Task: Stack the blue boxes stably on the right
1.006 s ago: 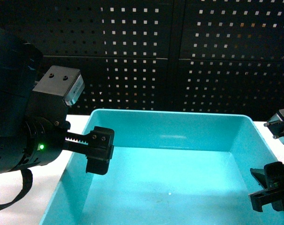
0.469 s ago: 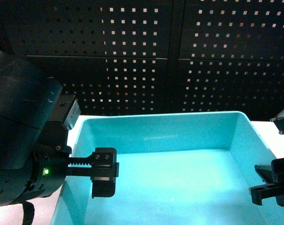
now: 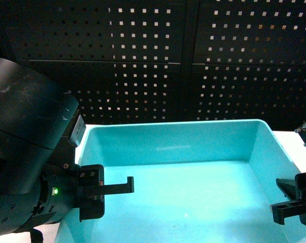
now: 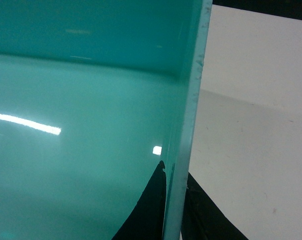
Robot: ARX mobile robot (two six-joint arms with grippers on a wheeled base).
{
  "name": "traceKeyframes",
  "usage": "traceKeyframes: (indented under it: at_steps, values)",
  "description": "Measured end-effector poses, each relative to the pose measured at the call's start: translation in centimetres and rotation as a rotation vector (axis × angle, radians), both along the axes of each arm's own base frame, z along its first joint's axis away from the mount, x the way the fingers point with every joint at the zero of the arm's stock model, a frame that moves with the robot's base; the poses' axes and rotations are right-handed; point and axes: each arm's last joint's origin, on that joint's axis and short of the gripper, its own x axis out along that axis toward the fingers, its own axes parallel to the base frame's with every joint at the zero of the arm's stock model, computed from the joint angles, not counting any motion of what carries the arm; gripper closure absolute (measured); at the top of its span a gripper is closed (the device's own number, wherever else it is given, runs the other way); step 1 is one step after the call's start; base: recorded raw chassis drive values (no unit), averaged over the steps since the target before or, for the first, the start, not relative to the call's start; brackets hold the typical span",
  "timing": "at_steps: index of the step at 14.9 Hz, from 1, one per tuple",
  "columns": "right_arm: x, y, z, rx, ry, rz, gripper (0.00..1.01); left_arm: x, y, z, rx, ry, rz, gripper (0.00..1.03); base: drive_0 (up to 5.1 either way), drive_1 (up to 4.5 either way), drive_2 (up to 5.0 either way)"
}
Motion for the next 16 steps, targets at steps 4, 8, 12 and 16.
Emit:
traceKeyframes:
  at_steps: [4,8,12,16]
  values:
    - [-0.4,0.1,0.0,-0.001,-0.001,-0.009,0.94,-0.2,-0.2,0.1,0.003,-0.019,0.012,1.01,0.0,0.0,0.0]
    - [-0.4,-0.1,0.2,0.013,-0.004,-0.011,0.94,-0.5,0.0,0.3,0.026,-0.055,-0.002,1.01,0.0,0.0,0.0]
    - [0.1,-0.5,3.0,0.047,-0.057,-0.031,0.94,0.1,0.2,3.4,0.063,-0.174,-0.048,1.01,0.0,0.0,0.0]
    - [1.5,-1.1,10.4,0.089,-0.253,-0.046,0.94,1.4,0.3,10.0,0.049,-0.379,-0.077,1.01,0.0,0.0,0.0]
